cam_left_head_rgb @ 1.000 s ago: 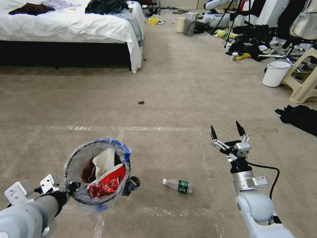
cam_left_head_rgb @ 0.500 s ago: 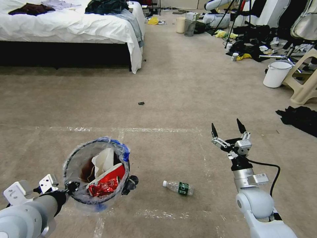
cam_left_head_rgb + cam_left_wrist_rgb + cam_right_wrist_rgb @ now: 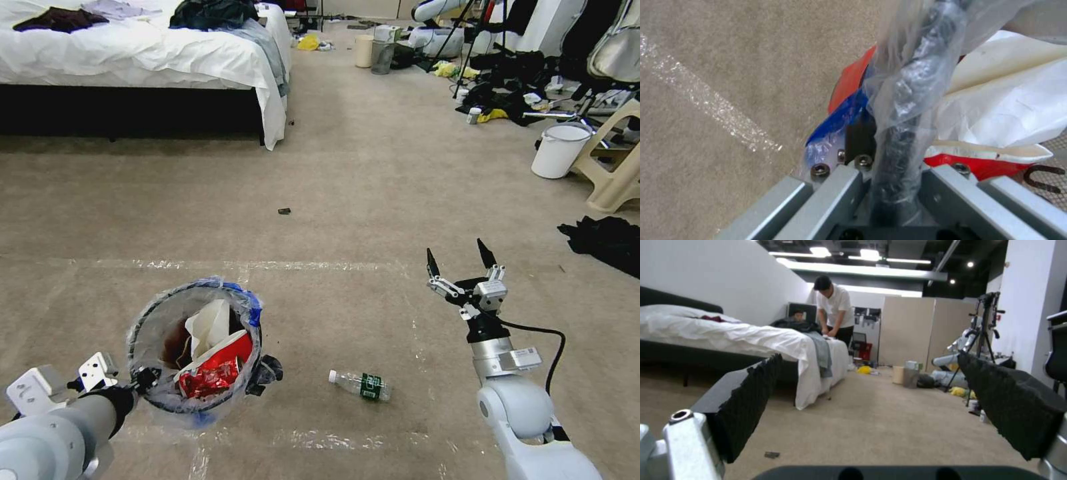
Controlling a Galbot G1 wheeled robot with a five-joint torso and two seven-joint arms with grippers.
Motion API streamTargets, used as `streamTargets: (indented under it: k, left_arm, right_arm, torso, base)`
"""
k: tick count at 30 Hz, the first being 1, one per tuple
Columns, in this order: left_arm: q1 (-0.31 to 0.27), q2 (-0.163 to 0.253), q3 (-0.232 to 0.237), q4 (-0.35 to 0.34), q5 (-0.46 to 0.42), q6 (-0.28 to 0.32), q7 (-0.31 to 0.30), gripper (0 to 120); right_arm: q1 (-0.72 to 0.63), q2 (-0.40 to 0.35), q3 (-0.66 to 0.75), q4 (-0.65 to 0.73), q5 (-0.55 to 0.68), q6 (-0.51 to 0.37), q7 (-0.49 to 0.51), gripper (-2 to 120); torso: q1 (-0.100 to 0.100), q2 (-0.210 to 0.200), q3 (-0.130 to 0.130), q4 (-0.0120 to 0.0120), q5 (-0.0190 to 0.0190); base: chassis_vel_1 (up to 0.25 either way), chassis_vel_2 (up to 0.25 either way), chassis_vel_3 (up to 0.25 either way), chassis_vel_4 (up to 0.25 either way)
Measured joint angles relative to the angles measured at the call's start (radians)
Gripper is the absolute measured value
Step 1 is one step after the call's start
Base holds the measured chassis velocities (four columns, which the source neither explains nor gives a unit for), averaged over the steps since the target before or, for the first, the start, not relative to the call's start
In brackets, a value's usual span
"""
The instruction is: Pick up the trash bin and place the garbage on the floor into it.
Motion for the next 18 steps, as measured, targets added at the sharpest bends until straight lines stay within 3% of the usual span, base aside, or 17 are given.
streamTargets:
  k: [12,18]
  left_arm:
    - [0.009,-0.002,-0.007,-0.005,0.001,-0.001,0.000,0]
    - [0.024,-0.008,-0.012,-0.009,0.011,-0.001,0.007,0]
  right_arm:
    - [0.016,-0.015,-0.025,-0.018,-0.004,0.003,-0.001,100]
    - [0.052,-0.215,-0.058,-0.037,-0.005,0.006,-0.011,100]
  torso:
    - [0.000,0.000,0.000,0.0001,0.0002]
    - [0.000,0.000,0.000,-0.0001,0.0000]
  base:
    - [-0.066,0.072,0.081,-0.071]
    - [-0.019,0.016,0.022,-0.020]
